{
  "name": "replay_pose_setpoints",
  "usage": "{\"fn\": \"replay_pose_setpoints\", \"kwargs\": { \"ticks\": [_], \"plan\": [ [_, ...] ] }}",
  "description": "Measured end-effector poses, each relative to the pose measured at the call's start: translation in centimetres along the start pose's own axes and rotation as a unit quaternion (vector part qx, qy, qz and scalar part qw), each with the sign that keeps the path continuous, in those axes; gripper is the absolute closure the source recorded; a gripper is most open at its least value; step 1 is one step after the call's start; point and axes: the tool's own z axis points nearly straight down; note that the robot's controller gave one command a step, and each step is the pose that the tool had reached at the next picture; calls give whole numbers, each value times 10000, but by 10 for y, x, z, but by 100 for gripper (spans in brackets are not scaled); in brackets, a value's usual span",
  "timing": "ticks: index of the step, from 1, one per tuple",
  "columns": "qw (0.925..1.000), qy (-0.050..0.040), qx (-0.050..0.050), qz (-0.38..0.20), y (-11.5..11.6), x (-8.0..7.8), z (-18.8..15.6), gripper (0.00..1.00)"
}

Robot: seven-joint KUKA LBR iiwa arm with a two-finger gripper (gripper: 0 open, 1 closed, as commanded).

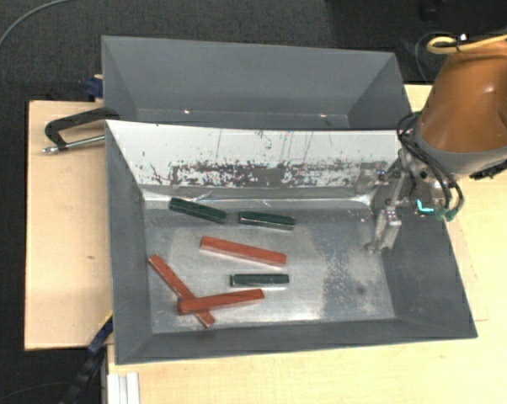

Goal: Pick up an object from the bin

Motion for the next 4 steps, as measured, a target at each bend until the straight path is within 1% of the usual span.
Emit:
{"fn": "replay_pose_setpoints", "kwargs": {
  "ticks": [1,2,3,4],
  "plan": [
    [9990,35,-16,450,48,-7,83,0],
    [9925,23,-17,-1219,119,12,139,0],
    [9927,1,-3,-1207,117,10,137,100],
    [9927,1,-2,-1208,117,10,137,100]
  ]
}}
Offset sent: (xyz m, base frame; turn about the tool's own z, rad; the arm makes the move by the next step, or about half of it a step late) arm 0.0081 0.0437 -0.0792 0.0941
